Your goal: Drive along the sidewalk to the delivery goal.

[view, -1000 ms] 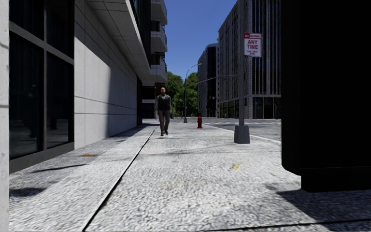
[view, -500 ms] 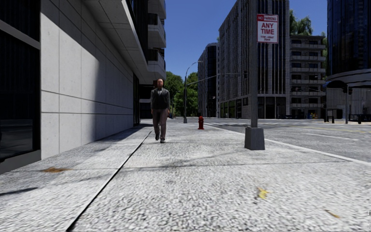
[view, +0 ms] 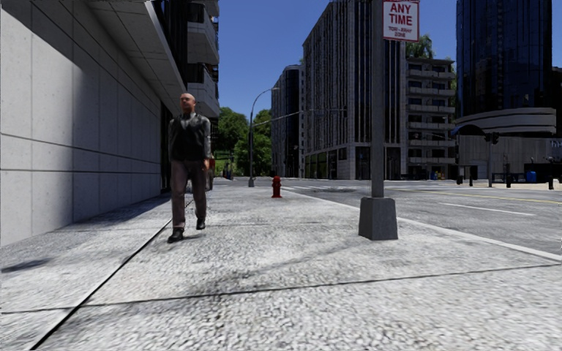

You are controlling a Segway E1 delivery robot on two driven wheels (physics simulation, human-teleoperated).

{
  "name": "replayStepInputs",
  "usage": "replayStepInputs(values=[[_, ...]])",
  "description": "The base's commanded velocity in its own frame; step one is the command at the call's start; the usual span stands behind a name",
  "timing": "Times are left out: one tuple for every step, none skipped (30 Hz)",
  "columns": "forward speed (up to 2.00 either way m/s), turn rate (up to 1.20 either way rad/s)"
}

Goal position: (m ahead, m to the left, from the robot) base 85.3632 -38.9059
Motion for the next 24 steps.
replayStepInputs(values=[[2.00,-0.39],[2.00,-0.39],[2.00,-0.39],[2.00,-0.39],[2.00,-0.39],[2.00,-0.38],[2.00,-0.35],[2.00,0.00],[2.00,0.00],[2.00,0.00],[2.00,0.00],[2.00,0.00],[2.00,0.00],[2.00,0.00],[2.00,0.00],[2.00,0.00],[2.00,0.00],[2.00,0.00],[2.00,0.00],[2.00,0.00],[2.00,0.02],[2.00,0.12],[2.00,0.24],[2.00,0.24]])
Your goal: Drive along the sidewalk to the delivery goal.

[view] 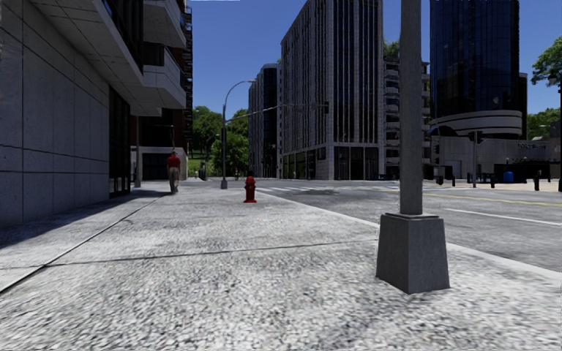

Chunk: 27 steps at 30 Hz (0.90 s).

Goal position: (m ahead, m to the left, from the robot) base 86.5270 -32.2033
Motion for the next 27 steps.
replayStepInputs(values=[[2.00,0.35],[2.00,0.40],[2.00,0.42],[2.00,0.42],[2.00,0.42],[2.00,0.43],[2.00,0.43],[2.00,0.43],[2.00,0.43],[2.00,0.43],[2.00,0.43],[2.00,0.43],[2.00,0.43],[2.00,0.43],[2.00,0.43],[2.00,0.43],[2.00,0.43],[2.00,0.43],[2.00,0.43],[2.00,0.43],[2.00,0.43],[2.00,0.43],[2.00,0.43],[2.00,0.43],[2.00,0.43],[2.00,0.43],[2.00,0.43]])
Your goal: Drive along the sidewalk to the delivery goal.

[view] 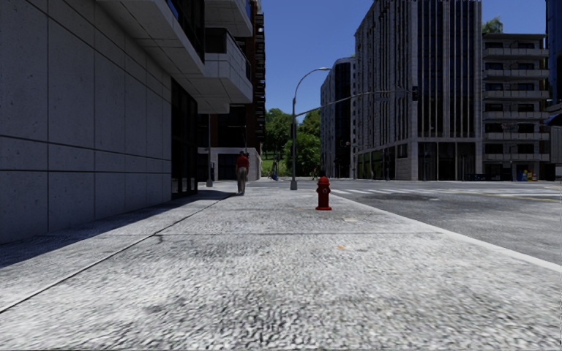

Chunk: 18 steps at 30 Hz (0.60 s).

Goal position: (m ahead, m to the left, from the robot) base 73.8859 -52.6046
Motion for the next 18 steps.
replayStepInputs(values=[[2.00,0.42],[2.00,0.42],[2.00,0.41],[2.00,0.40],[2.00,0.40],[2.00,0.39],[2.00,0.39],[2.00,0.39],[2.00,0.39],[2.00,0.39],[2.00,0.39],[2.00,0.39],[2.00,0.38],[2.00,0.38],[2.00,0.37],[2.00,0.37],[2.00,0.00],[2.00,0.00]])
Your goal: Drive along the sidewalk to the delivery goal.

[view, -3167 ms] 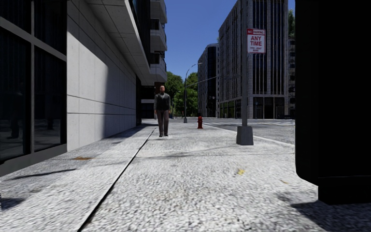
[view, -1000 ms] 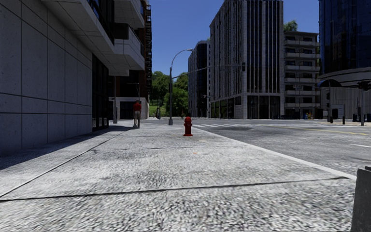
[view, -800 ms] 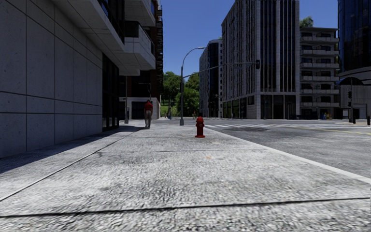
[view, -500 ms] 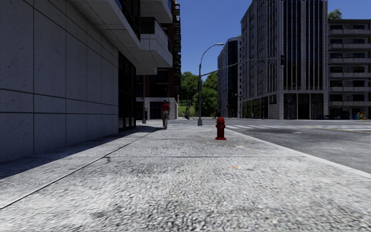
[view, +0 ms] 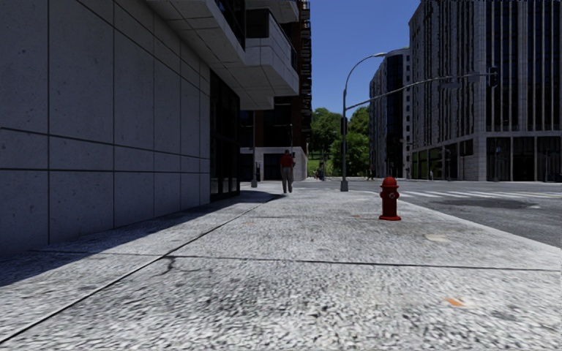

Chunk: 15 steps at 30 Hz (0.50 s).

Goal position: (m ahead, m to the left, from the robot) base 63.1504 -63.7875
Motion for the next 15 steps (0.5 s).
replayStepInputs(values=[[2.00,0.00],[2.00,0.00],[2.00,0.00],[2.00,0.00],[2.00,0.00],[2.00,0.00],[2.00,0.00],[2.00,0.00],[2.00,0.00],[2.00,0.00],[2.00,0.00],[2.00,0.00],[2.00,0.00],[2.00,0.00],[2.00,0.00]])
